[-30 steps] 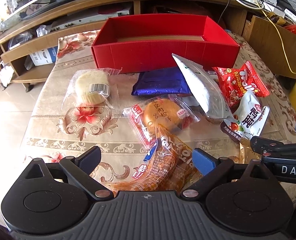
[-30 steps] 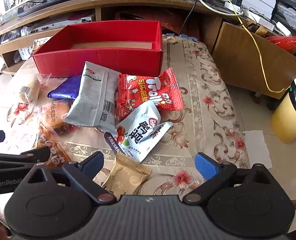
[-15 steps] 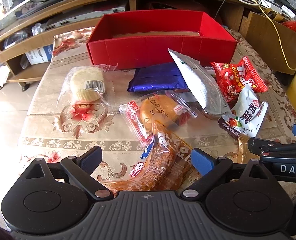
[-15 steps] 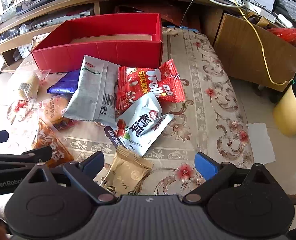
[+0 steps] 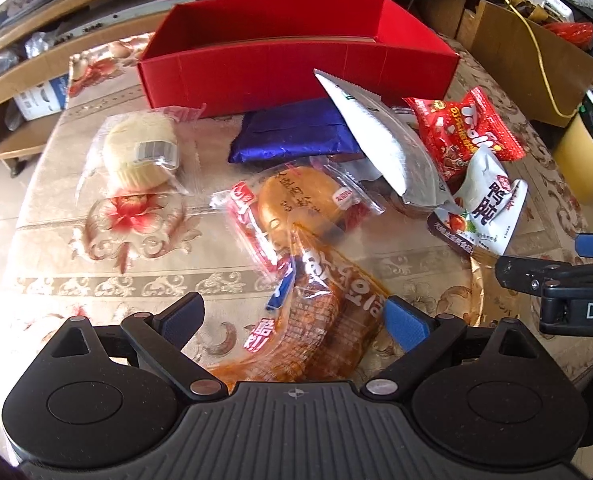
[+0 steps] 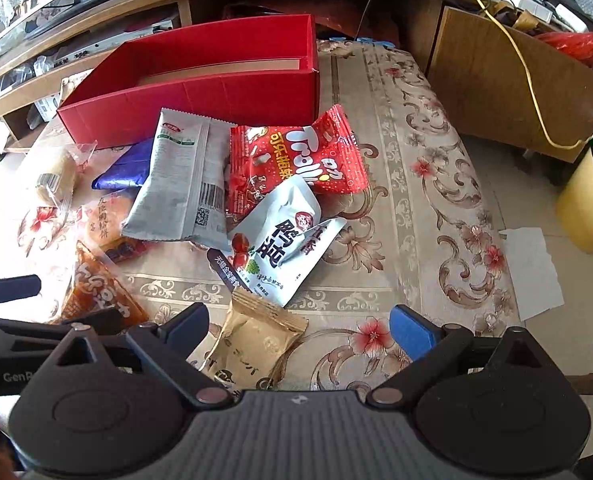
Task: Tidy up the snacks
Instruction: 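Grasp the orange-brown bread bag with left tool while right tool grasps gold cake, then carry both packets over the red box and open both tools to drop them, then lower left tool onto the white-grey packet and grasp it, then grasp the white duck-neck packet with the right tool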
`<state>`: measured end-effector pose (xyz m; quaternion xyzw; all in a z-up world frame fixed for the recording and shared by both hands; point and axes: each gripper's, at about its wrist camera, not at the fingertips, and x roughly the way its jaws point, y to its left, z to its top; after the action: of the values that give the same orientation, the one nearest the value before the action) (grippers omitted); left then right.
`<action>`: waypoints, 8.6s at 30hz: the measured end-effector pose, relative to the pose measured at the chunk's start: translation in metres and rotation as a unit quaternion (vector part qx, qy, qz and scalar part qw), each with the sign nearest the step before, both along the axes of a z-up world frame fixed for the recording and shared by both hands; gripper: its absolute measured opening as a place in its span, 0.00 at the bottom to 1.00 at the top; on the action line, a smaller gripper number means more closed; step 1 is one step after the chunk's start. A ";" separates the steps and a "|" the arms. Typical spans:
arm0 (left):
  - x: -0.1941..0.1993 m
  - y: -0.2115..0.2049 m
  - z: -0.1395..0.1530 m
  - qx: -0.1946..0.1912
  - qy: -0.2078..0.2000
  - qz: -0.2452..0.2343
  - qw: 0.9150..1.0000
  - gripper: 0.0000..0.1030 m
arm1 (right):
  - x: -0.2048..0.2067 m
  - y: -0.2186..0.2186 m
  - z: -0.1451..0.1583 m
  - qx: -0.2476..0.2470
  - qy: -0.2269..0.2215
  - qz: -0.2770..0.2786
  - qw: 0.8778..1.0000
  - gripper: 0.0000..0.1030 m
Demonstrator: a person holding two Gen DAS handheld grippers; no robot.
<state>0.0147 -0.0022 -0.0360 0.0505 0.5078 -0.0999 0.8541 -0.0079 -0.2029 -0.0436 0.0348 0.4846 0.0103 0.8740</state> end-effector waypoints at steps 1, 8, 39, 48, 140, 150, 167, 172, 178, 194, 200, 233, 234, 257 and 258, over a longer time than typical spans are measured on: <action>0.000 -0.001 -0.001 -0.002 0.004 -0.006 1.000 0.95 | 0.000 -0.001 0.000 0.003 0.001 -0.001 1.000 0.92; -0.002 -0.016 -0.014 0.037 0.010 -0.041 0.998 0.97 | 0.003 -0.009 -0.001 0.020 0.008 -0.010 1.000 0.92; -0.014 0.001 -0.007 -0.006 0.013 -0.016 1.000 0.85 | -0.007 0.034 -0.019 -0.002 0.043 0.061 0.997 0.38; -0.018 0.005 -0.006 -0.003 0.016 -0.010 1.000 0.77 | -0.017 0.042 -0.016 -0.006 0.027 0.109 0.994 0.37; 0.228 -0.010 0.033 -0.059 -0.056 0.052 0.995 0.51 | 0.264 0.034 0.023 0.025 -0.041 0.069 0.997 0.38; 0.231 -0.005 0.018 -0.044 -0.044 0.066 0.996 0.54 | 0.269 0.044 0.011 0.010 -0.035 0.084 0.996 0.38; 0.221 -0.003 0.035 -0.042 -0.058 0.072 0.995 0.71 | 0.258 0.040 0.034 0.013 -0.058 0.076 0.995 0.39; 0.207 -0.010 0.046 -0.042 -0.064 0.060 0.995 0.71 | 0.245 0.034 0.045 0.011 -0.062 0.071 0.995 0.39; 0.187 -0.016 0.056 -0.048 -0.068 0.045 0.996 0.71 | 0.222 0.026 0.055 0.006 -0.062 0.069 0.996 0.39; 0.122 -0.042 0.051 -0.060 -0.045 -0.006 0.997 0.74 | 0.144 -0.003 0.053 -0.010 -0.035 0.057 0.998 0.40; 0.108 -0.057 0.040 -0.056 -0.028 -0.018 0.998 0.75 | 0.128 -0.019 0.047 -0.013 -0.022 0.044 0.999 0.40; 0.069 -0.054 0.015 0.018 -0.002 -0.048 0.999 0.55 | 0.088 -0.023 0.035 -0.006 0.006 0.058 0.998 0.41; 0.065 -0.053 0.016 0.021 -0.002 -0.050 0.999 0.55 | 0.085 -0.023 0.034 -0.006 0.007 0.057 0.998 0.41; 0.056 -0.054 0.013 0.045 -0.021 -0.070 0.996 0.52 | 0.055 -0.037 0.012 0.088 0.073 0.007 0.993 0.46; 0.055 -0.050 0.014 0.039 -0.019 -0.069 0.997 0.52 | 0.055 -0.036 0.010 0.097 0.079 0.005 0.992 0.46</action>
<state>0.0696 -0.0523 -0.0222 0.1208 0.4907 -0.1373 0.8520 0.0466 -0.2388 -0.0332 0.1176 0.5493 0.0590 0.8252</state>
